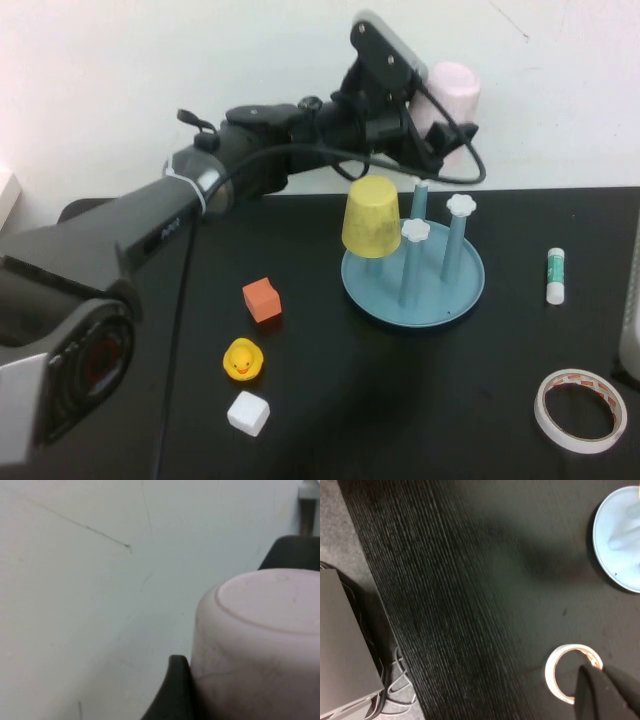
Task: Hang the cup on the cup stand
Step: Place the cup on the cup holder
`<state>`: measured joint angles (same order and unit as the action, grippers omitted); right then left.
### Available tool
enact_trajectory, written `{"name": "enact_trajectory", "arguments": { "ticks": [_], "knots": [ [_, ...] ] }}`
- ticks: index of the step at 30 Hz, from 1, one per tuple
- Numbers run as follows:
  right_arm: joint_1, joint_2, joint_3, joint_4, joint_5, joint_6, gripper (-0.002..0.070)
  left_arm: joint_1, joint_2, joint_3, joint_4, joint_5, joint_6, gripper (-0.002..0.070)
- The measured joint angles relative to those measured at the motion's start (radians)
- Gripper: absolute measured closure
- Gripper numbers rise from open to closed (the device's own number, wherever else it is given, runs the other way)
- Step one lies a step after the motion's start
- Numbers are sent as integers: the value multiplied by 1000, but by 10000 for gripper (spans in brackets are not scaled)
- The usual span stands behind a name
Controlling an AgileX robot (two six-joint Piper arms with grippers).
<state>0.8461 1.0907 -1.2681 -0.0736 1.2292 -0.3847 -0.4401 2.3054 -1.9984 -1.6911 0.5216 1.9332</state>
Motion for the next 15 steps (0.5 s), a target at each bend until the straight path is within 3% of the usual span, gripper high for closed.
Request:
{"name": "enact_trajectory", "arguments": {
  "ticks": [12,15],
  "knots": [
    [0,0,0,0,0,0,676,-2,82,-31,0,84,100,66],
    [0,0,0,0,0,0,676,3,84,-31,2,132,50,66]
  ]
}}
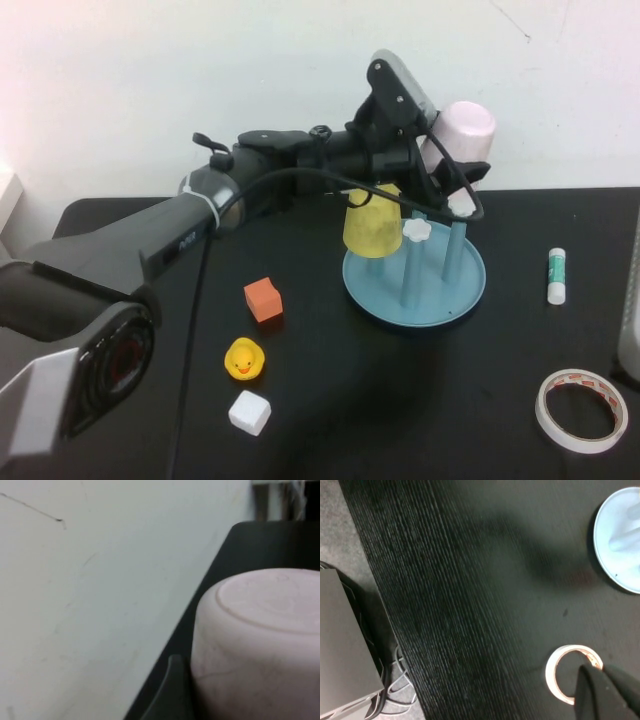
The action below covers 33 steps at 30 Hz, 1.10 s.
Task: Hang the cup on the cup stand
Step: Place the cup on the cup holder
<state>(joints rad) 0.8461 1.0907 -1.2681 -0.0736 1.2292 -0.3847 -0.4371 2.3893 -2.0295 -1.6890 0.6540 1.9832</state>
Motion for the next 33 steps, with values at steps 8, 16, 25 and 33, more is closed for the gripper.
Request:
{"name": "enact_trajectory", "arguments": {
  "ticks": [8,16,25,33],
  "knots": [
    [0,0,0,0,0,0,676,117,-21,-6,11,372,-78,66],
    [0,0,0,0,0,0,676,244,-24,-7,20,424,-106,66],
    [0,0,0,0,0,0,676,184,-24,-8,18,50,-78,67],
    [0,0,0,-1,0,1,676,144,-22,-8,12,4,-18,67]
  ]
}}
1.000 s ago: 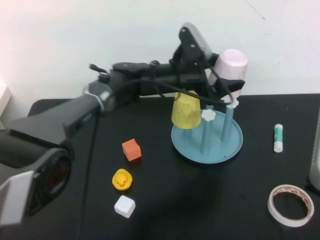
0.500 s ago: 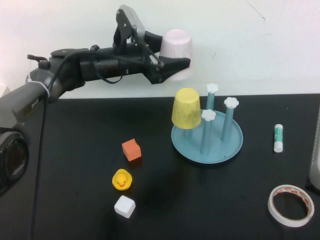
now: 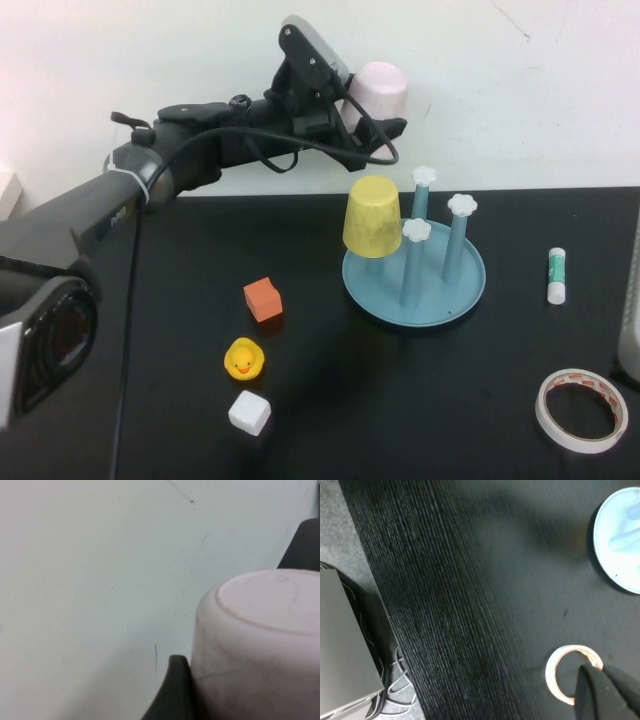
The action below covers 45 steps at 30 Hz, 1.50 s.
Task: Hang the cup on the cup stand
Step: Place the cup on the cup holder
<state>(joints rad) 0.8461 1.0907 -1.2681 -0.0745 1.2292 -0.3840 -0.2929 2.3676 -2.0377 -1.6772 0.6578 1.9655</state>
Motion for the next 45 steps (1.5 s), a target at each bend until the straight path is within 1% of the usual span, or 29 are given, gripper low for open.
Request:
{"name": "enact_trajectory", "arguments": {
  "ticks": [3,10,14,19,21,23,29,34,36,42,45],
  "knots": [
    [0,0,0,0,0,0,676,8,0,0,0,42,-69,67],
    [0,0,0,0,0,2,676,14,0,0,2,330,-164,67],
    [0,0,0,0,0,2,676,16,0,0,10,408,-231,67],
    [0,0,0,0,0,2,676,18,0,-2,148,427,-287,67],
    [0,0,0,0,0,2,676,18,6,-2,174,439,-293,67],
    [0,0,0,0,0,2,676,18,17,-2,174,452,-287,67],
    [0,0,0,0,0,2,677,12,82,-2,118,463,-251,67],
    [0,0,0,0,0,2,677,-10,137,-2,55,444,-86,67],
    [0,0,0,0,0,2,677,-16,145,-2,37,446,-54,67],
    [0,0,0,0,0,2,678,-33,149,-2,16,431,-27,67],
    [0,0,0,0,0,2,678,-37,149,-2,30,407,-29,67]
  ]
}}
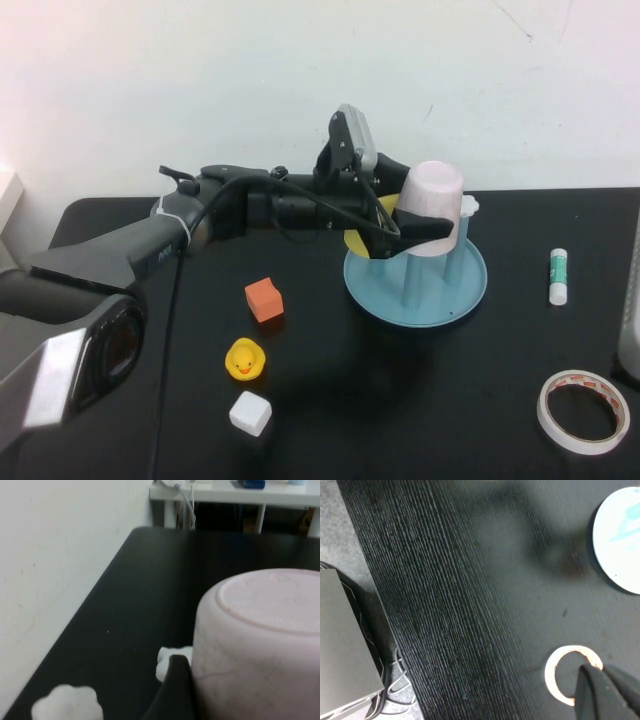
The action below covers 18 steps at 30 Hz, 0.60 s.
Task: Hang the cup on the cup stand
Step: Place the cup on the cup holder
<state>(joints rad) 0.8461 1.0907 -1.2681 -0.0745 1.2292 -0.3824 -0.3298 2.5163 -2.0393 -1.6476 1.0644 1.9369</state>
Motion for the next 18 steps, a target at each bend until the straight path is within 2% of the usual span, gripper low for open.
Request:
{"name": "enact_trajectory", "arguments": {
  "ticks": [10,14,18],
  "knots": [
    [0,0,0,0,0,0,678,-1,0,0,102,-16,-64,67],
    [0,0,0,0,0,0,678,-1,-4,-5,122,-49,-140,8],
    [0,0,0,0,0,0,678,5,-41,-5,221,-79,-222,6]
  ]
}}
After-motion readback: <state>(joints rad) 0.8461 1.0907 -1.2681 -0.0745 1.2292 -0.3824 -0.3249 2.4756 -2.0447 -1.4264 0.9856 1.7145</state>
